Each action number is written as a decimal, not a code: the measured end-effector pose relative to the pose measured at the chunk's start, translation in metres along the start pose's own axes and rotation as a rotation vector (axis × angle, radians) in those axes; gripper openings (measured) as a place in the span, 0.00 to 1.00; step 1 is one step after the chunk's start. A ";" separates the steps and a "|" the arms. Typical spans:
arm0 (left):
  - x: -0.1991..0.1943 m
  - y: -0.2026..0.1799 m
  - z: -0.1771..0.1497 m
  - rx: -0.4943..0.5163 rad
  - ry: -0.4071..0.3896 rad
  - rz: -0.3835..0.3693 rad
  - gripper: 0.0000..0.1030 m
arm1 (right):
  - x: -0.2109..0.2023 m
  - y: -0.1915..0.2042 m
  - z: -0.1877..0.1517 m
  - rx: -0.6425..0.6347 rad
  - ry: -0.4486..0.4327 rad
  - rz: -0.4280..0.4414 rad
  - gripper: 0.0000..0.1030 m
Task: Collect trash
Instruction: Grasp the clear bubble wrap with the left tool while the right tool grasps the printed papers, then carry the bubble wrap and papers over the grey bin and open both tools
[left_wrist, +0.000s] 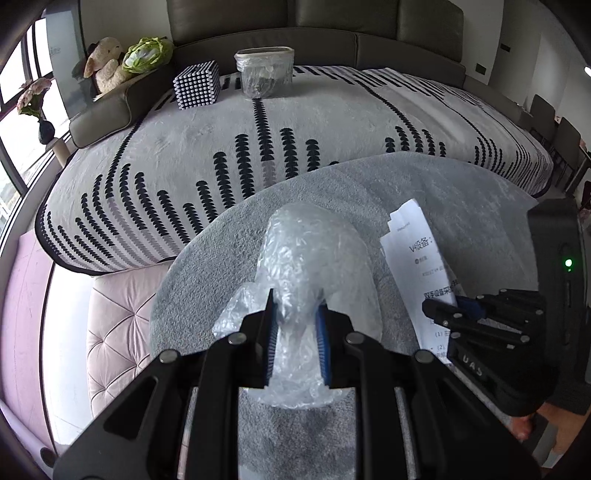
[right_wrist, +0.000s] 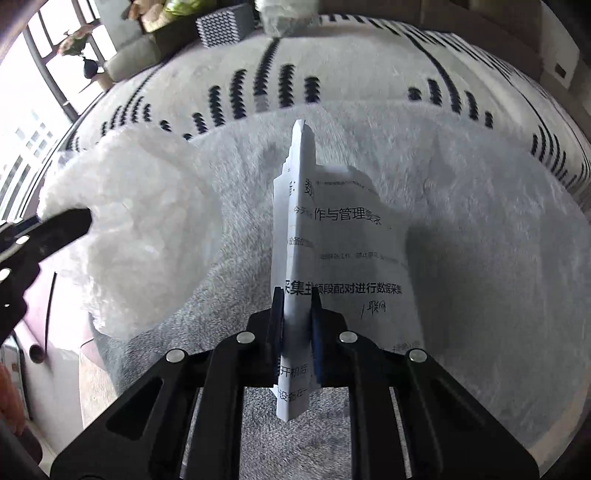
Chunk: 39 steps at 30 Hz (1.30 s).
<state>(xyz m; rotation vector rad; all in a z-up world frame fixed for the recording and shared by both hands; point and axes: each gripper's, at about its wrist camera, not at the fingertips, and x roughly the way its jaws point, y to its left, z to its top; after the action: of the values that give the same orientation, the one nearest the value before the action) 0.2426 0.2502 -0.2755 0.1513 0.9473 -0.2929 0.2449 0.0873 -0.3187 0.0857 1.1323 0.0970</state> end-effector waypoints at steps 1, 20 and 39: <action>-0.004 -0.001 -0.002 -0.017 -0.004 0.013 0.18 | -0.005 0.000 0.002 -0.018 -0.005 0.014 0.12; -0.158 -0.011 -0.137 -0.589 -0.026 0.427 0.18 | -0.107 0.090 -0.063 -0.662 0.010 0.405 0.12; -0.297 -0.026 -0.346 -1.054 0.039 0.724 0.18 | -0.161 0.215 -0.254 -1.078 0.165 0.677 0.12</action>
<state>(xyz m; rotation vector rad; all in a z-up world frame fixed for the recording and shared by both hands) -0.1966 0.3669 -0.2329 -0.4695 0.9180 0.8830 -0.0603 0.2863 -0.2562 -0.5141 1.0452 1.3122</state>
